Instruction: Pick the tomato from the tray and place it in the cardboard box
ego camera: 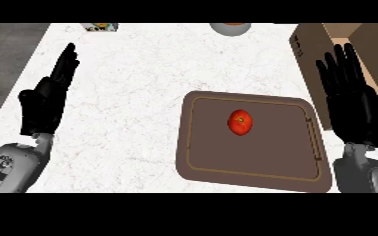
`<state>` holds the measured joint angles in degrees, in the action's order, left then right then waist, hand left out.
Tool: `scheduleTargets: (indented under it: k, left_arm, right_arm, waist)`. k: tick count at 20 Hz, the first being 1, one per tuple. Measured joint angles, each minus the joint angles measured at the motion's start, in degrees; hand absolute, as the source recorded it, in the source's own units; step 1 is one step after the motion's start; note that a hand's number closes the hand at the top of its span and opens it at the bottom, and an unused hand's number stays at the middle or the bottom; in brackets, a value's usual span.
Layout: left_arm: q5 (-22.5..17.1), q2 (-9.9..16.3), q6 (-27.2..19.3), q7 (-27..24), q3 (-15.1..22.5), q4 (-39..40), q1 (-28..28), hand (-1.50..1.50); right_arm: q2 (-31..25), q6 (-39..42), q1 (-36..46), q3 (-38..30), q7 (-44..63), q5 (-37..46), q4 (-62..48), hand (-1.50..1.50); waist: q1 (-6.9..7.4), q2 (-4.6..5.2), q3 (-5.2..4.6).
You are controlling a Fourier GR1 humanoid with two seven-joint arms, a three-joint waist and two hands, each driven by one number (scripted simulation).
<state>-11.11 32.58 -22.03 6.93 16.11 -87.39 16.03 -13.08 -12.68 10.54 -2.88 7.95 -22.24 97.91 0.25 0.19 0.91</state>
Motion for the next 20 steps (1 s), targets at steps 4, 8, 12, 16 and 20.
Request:
scheduleTargets:
  k: [4,8,12,16,20]
  left_arm:
    - [-2.65,-1.69,1.01,0.66,-0.83,-0.95,-1.26,0.0]
    - [-8.37,-3.88,3.67,1.42,-2.19,-1.44,-3.36,0.0]
    - [-13.42,-3.95,7.0,1.38,-4.79,-2.14,-6.62,0.0]
    - [-16.21,-3.61,9.12,1.36,-6.82,-2.7,-9.21,0.0]
    - [-16.92,-3.6,10.38,0.55,-7.68,-2.45,-10.9,0.0]
  right_arm:
    - [-2.96,9.79,3.72,3.51,-0.13,-1.78,-2.45,-1.5]
    - [-8.11,19.02,7.53,6.5,-4.47,1.69,-4.44,-1.5]
    - [-8.53,26.81,8.13,4.75,-19.47,2.56,-10.31,-1.5]
    - [-11.94,36.05,9.19,4.27,-32.11,5.18,-14.01,-1.5]
    - [-17.55,40.65,11.47,7.42,-35.88,13.51,-14.19,-1.5]
  waist:
    - [1.5,0.15,-0.53]
    - [3.67,0.49,-0.87]
    - [3.4,0.59,-0.75]
    - [2.45,0.35,-0.76]
    - [1.85,0.08,-0.87]
